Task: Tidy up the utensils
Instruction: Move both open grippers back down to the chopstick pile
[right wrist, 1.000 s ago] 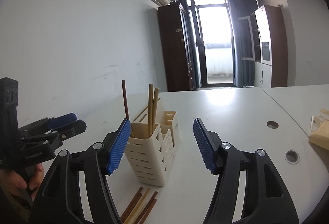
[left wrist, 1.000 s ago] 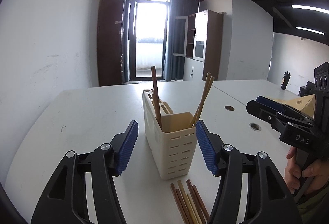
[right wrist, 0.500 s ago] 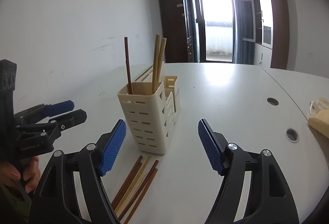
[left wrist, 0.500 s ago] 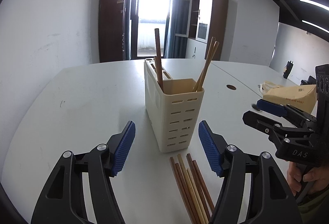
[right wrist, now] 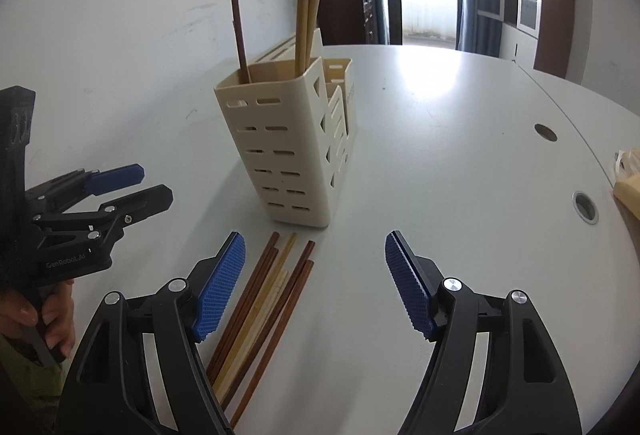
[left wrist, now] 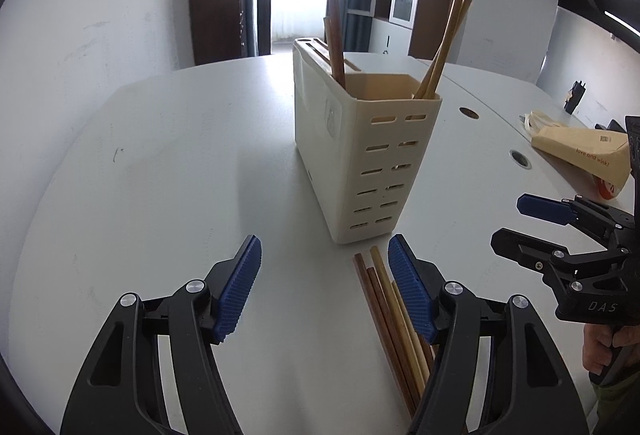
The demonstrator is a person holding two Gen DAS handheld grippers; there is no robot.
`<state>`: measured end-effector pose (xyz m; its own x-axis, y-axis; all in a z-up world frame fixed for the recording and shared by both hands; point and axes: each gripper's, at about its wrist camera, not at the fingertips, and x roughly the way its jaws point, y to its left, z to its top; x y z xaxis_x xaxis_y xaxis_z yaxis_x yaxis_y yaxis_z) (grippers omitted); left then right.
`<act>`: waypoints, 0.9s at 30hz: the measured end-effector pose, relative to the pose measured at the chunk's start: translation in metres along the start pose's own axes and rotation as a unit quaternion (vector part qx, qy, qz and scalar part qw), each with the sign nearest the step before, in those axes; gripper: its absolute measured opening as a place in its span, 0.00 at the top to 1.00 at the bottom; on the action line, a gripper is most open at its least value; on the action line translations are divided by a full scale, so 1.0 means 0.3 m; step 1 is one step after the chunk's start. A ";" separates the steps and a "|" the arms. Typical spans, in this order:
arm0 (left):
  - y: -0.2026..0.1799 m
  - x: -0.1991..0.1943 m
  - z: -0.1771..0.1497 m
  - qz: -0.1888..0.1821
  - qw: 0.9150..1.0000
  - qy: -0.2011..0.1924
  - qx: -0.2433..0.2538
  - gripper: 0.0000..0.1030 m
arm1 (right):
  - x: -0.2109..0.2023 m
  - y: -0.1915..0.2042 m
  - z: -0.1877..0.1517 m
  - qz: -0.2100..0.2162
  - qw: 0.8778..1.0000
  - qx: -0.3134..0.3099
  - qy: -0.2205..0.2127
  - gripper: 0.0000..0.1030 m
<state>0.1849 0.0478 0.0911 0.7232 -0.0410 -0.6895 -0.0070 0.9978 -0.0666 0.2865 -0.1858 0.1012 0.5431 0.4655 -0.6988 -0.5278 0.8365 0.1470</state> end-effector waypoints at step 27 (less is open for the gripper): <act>-0.048 0.334 0.004 -0.026 0.989 0.147 -0.023 0.41 | 0.212 -0.001 -0.082 0.009 0.992 0.013 0.128 0.30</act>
<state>0.2582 0.0294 0.0238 0.4914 -0.1123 -0.8637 -0.0115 0.9907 -0.1353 0.3051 -0.1635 0.0394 0.3485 0.3940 -0.8504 -0.5162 0.8380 0.1768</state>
